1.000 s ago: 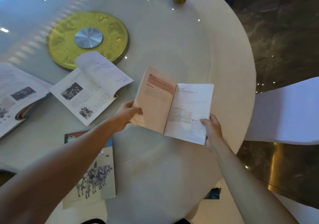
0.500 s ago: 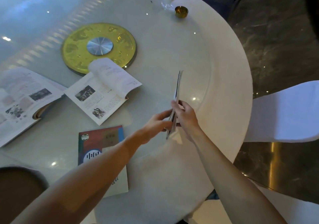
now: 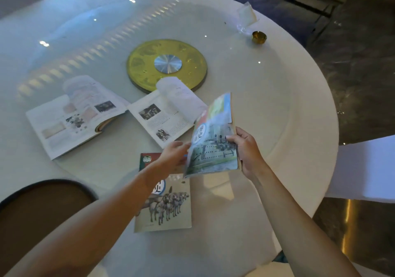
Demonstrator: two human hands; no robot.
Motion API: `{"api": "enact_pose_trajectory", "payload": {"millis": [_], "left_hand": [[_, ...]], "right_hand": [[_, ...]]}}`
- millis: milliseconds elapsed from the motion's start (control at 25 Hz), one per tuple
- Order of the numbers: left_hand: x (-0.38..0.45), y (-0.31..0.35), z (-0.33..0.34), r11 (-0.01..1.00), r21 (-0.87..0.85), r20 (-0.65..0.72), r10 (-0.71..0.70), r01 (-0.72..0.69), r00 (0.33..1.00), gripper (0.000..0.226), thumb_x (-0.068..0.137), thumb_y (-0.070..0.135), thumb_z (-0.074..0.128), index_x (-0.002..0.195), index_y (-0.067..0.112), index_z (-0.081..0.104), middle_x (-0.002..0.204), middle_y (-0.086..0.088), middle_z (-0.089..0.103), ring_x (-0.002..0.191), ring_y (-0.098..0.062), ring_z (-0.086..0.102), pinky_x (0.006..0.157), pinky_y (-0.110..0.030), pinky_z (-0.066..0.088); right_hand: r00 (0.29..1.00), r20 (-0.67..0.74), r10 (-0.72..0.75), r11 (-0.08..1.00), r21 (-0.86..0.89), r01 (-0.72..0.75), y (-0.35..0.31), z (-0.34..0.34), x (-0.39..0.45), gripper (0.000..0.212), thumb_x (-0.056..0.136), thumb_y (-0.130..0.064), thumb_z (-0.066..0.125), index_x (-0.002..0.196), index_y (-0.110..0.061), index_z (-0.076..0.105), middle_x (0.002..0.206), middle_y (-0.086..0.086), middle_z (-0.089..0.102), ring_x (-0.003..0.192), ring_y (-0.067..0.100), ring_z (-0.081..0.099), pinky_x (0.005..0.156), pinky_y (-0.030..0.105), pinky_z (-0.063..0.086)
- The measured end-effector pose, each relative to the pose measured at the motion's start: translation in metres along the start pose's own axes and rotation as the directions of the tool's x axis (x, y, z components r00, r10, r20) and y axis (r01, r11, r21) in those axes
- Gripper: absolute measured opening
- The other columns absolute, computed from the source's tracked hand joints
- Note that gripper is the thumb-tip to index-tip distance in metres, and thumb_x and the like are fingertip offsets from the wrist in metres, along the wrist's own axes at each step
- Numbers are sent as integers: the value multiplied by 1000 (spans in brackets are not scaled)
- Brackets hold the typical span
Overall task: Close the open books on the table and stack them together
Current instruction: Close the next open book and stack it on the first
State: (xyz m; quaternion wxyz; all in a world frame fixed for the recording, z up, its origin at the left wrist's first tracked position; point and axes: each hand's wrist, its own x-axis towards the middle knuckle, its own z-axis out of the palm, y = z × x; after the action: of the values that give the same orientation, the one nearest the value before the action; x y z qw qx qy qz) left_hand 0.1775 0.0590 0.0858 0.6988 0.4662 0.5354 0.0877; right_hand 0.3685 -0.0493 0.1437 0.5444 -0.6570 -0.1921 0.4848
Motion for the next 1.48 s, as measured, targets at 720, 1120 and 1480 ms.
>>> {"api": "enact_pose_trajectory", "payload": {"millis": [720, 1120, 1480], "left_hand": [[-51, -149, -119, 995, -91, -308, -72, 46, 949, 26, 83, 4, 78, 102, 4, 61, 98, -22, 66, 77, -28, 70, 56, -39, 60], [-54, -178, -105, 945, 328, -364, 112, 15, 925, 23, 92, 16, 68, 114, 18, 74, 85, 4, 72, 72, -9, 67, 57, -24, 54], [-45, -176, -95, 842, 539, -373, 206, 30, 905, 28, 97, 32, 55, 118, 26, 72, 106, 1, 69, 86, -13, 67, 64, -22, 50]], "right_hand": [[976, -31, 214, 772, -607, -189, 158, 83, -36, 10, 90, -11, 70, 100, -11, 67, 99, 10, 76, 95, 31, 75, 85, 54, 62], [980, -103, 170, 591, -785, -185, 193, 85, -48, 12, 95, -21, 61, 105, -15, 57, 100, 3, 70, 91, 26, 68, 73, 38, 54], [981, -154, 117, 594, -781, -193, 194, 86, -31, 12, 97, -18, 57, 92, -8, 62, 94, 8, 67, 89, 30, 64, 74, 40, 51]]}}
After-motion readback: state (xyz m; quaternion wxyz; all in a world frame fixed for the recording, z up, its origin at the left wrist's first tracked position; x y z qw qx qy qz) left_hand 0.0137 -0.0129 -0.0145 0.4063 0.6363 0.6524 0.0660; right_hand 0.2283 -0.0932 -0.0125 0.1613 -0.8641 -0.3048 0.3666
